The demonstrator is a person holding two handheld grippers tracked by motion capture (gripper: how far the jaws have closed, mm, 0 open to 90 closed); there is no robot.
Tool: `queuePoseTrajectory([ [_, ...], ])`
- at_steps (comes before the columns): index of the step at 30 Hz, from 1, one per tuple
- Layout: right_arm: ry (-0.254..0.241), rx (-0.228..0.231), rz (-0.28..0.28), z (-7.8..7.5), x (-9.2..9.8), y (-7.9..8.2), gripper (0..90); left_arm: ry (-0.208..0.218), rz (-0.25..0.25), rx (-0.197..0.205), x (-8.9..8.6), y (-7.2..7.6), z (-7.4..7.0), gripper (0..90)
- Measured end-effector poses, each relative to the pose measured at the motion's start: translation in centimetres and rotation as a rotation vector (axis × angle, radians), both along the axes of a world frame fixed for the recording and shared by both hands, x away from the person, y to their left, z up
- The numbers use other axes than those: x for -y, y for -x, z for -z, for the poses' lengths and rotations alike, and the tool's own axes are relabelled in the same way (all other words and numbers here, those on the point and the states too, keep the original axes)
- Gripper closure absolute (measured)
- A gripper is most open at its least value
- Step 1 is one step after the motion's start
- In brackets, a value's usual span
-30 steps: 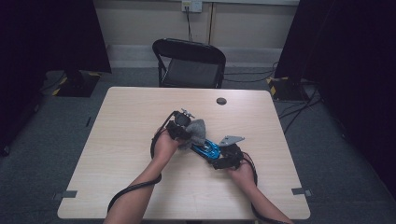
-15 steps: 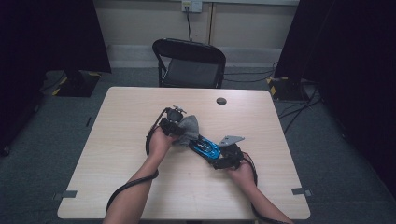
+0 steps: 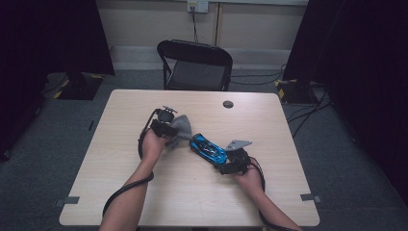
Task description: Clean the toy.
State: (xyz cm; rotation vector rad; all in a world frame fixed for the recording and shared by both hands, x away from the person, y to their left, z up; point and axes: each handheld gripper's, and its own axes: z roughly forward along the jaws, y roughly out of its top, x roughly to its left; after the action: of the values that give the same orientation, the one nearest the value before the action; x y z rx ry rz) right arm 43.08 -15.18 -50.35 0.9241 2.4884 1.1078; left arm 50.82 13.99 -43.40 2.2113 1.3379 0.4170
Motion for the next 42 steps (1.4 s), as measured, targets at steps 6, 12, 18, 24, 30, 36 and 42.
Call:
queuePoseTrajectory([
  [6, 0.000, 0.000, 0.000, 0.0, 0.0, 0.0, 23.0, 0.006, 0.023, 0.017, -1.2, 1.5, -0.7, 71.6],
  [12, 0.001, 0.000, 0.000, 0.0, 0.0, 0.0, 22.9, 0.014, 0.061, -0.002, -2.1, 3.5, -0.4, 71.4],
  [18, 0.002, -0.001, 0.005, 0.0, 0.0, 0.0, 21.7, -0.003, 0.121, -0.021, -1.6, 5.8, 1.3, 71.1],
  [24, -0.020, -0.028, 0.002, 0.0, 0.1, 0.1, 16.6, -0.009, 0.164, -0.027, -0.9, 7.2, 2.0, 70.4],
  [30, -0.043, -0.025, 0.006, -1.3, 0.9, 0.0, 16.0, -0.002, 0.206, -0.042, -0.4, 7.8, 2.2, 70.4],
  [36, -0.067, 0.002, 0.003, -3.4, 0.9, -1.0, 23.7, -0.011, 0.220, -0.039, -0.2, 8.4, 2.1, 70.0],
  [42, -0.061, -0.006, -0.073, -3.9, -1.5, -2.7, 39.6, -0.009, 0.226, -0.029, 0.1, 8.8, 2.2, 69.0],
])
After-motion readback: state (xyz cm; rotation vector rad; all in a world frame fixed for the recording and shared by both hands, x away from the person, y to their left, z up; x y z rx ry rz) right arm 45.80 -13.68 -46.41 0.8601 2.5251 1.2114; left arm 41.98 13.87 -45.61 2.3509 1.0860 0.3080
